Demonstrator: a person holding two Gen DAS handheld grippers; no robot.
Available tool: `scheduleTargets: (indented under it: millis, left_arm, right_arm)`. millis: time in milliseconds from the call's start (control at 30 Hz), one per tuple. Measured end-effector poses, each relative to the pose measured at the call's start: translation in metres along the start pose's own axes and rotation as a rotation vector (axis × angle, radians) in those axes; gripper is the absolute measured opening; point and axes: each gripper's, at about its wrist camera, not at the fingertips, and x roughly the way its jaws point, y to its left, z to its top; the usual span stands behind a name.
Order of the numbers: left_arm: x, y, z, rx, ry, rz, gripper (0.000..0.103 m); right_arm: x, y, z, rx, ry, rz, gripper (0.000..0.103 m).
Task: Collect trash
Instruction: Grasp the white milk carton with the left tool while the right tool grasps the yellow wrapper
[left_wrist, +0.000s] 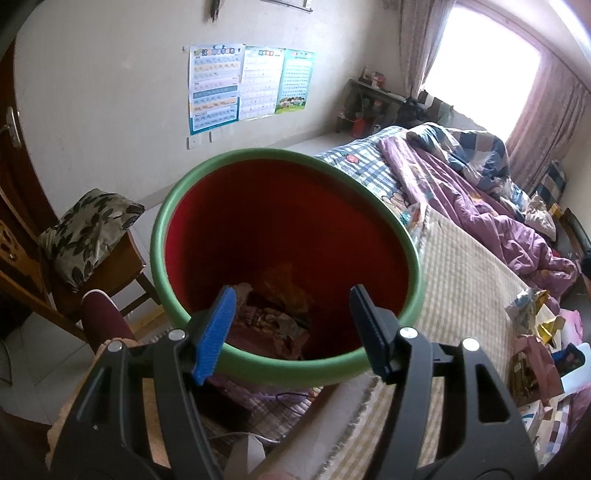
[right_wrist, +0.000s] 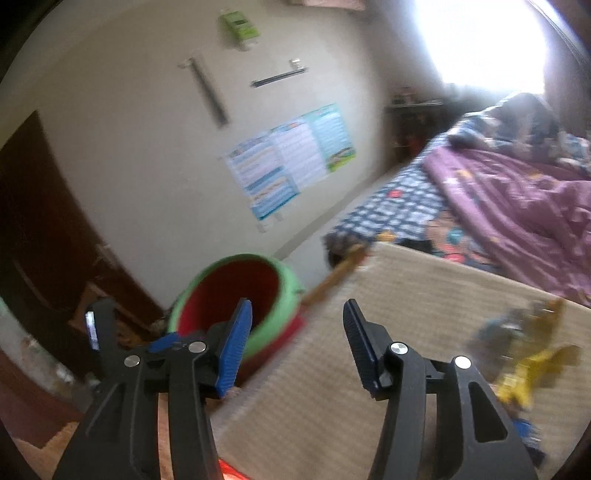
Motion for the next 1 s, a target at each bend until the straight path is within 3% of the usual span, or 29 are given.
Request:
scheduleTargets:
  millis: [133, 233, 367, 500, 633, 733, 833, 867, 1000]
  left_arm:
    - [-0.008, -0.016, -0.003, 0.023, -0.003, -0.04, 0.061]
    - [-0.012, -0.043, -0.006, 0.09, 0.009, -0.117, 0.061]
    - [-0.008, -0.089, -0.021, 0.191, 0.121, -0.334, 0.061]
    - [-0.012, -0.149, -0.055, 0.355, 0.257, -0.562, 0.061]
    - [-0.02, -0.197, -0.098, 0.519, 0.385, -0.696, 0.061]
    - [-0.027, -0.223, -0.127, 0.642, 0.432, -0.718, 0.061]
    - [-0.025, -0.231, -0.142, 0.699, 0.461, -0.701, 0.045]
    - [-0.023, -0.229, -0.143, 0.694, 0.47, -0.698, 0.04]
    - [-0.018, -0.216, -0.134, 0.636, 0.465, -0.688, 0.039]
  right_arm:
    - [-0.027, -0.049, -0.014, 0.074, -0.027, -0.173, 0.051]
    - [-0.042, -0.085, -0.028, 0.157, -0.024, -0.272, 0.053]
    - [-0.057, -0.125, -0.049, 0.27, -0.005, -0.358, 0.053]
    - [-0.063, -0.144, -0.061, 0.329, 0.016, -0.376, 0.053]
    - [-0.06, -0.143, -0.063, 0.317, 0.038, -0.367, 0.053]
    - [-0.053, -0.14, -0.062, 0.313, 0.043, -0.35, 0.053]
    - [-0.049, -0.141, -0.06, 0.316, 0.045, -0.339, 0.053]
    - [-0.049, -0.142, -0.06, 0.319, 0.045, -0.336, 0.053]
    - [-0.05, -0.148, -0.062, 0.35, 0.044, -0.33, 0.053]
